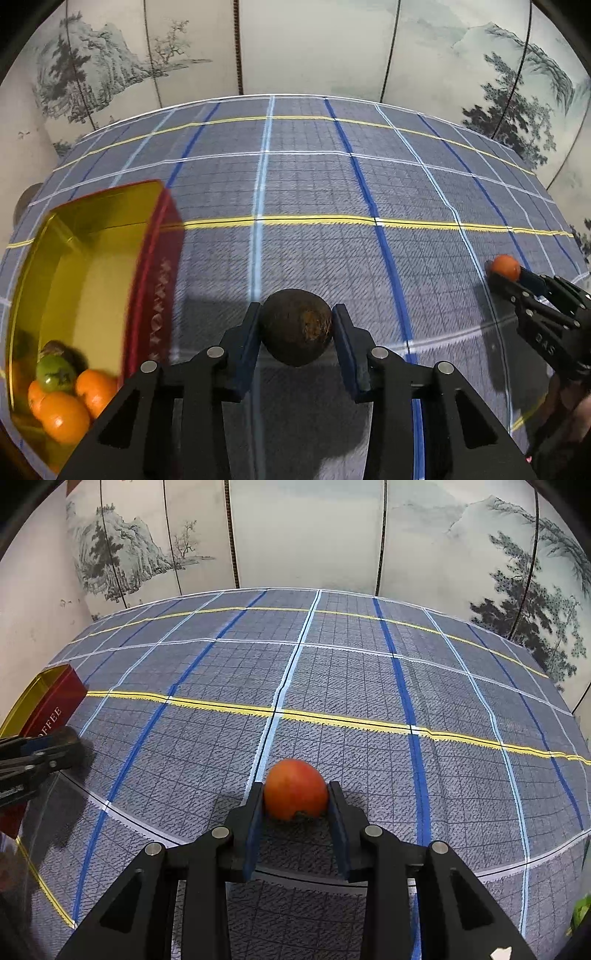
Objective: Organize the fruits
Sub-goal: 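Grasp the dark brown round fruit with the left gripper while the right gripper holds the tomato, then carry the dark brown fruit into the tin with the left gripper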
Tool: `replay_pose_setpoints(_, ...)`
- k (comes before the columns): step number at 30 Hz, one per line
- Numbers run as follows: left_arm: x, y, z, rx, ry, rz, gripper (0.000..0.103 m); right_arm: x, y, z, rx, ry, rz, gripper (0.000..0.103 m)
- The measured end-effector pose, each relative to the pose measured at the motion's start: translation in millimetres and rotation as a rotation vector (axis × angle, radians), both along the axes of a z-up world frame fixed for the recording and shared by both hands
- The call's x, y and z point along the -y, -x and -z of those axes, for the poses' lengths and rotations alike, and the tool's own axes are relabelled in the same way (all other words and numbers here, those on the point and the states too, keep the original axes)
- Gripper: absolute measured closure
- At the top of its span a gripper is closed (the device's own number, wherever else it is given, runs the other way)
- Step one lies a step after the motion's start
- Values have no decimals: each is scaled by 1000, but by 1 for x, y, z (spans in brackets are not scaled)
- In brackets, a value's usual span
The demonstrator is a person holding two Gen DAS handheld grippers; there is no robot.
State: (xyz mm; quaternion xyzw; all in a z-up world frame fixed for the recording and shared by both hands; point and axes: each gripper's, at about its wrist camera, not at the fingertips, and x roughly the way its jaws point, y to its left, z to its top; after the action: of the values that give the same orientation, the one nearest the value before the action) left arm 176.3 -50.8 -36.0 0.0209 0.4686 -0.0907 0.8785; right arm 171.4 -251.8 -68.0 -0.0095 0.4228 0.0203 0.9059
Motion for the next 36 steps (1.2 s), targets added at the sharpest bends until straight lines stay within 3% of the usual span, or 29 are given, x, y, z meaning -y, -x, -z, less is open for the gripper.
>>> replay_pose_setpoints(12,-38,33,-48,69,23,-37,64,0,0,0,0,1,0,71)
replay_pose_setpoints(19,-69,41,-61,85,24,-87,64,-1,0,0,0,2,0,71)
replay_pose_setpoints(36,-158,46,-39,32,2,-240,64,-1,0,0,0,3,0,71)
